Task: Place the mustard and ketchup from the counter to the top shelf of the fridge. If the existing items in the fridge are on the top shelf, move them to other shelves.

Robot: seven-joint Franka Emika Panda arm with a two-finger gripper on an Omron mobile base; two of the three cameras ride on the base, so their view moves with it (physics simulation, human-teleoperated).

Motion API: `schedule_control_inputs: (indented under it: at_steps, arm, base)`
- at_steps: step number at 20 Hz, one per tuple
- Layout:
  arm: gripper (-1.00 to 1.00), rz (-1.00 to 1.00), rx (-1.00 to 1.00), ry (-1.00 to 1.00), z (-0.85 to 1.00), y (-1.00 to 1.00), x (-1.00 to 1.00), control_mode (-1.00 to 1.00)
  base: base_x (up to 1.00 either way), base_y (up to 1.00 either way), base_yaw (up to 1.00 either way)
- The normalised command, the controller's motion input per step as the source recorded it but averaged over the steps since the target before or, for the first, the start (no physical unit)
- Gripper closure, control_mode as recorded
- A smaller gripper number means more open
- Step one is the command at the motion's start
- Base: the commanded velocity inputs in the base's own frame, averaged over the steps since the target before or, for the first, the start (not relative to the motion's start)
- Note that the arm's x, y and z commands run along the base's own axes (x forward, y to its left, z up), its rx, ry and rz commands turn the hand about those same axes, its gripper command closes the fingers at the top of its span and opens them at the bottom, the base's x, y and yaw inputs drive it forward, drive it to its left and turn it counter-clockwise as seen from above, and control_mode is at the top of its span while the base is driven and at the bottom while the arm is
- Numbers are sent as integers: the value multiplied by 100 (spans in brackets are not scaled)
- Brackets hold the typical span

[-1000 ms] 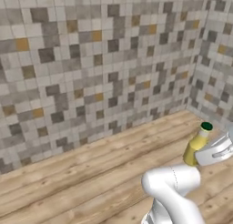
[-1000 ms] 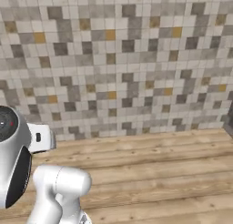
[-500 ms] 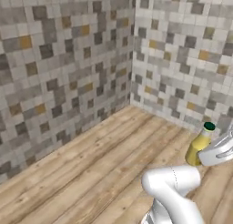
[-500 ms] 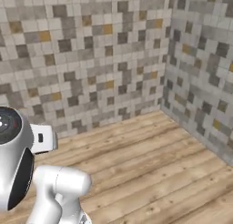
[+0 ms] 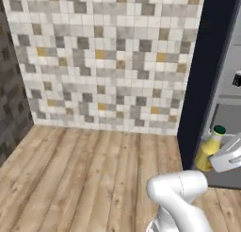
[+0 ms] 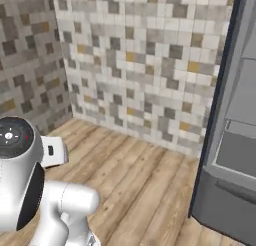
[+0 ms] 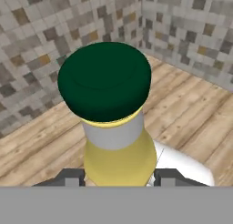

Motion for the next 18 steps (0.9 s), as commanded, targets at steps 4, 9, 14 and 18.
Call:
schedule_control_inputs:
  at_steps: [4, 9, 14, 18]
  arm:
    - [100, 0, 0, 0, 0, 0, 0, 100]
    - [100, 0, 0, 0, 0, 0, 0, 100]
    - [100, 0, 0, 0, 0, 0, 0, 100]
    - [100, 0, 0, 0, 0, 0, 0, 100]
  base:
    - [0, 24, -96]
    - [24, 20, -87]
    - [93, 1, -29]
    - [93, -3, 2]
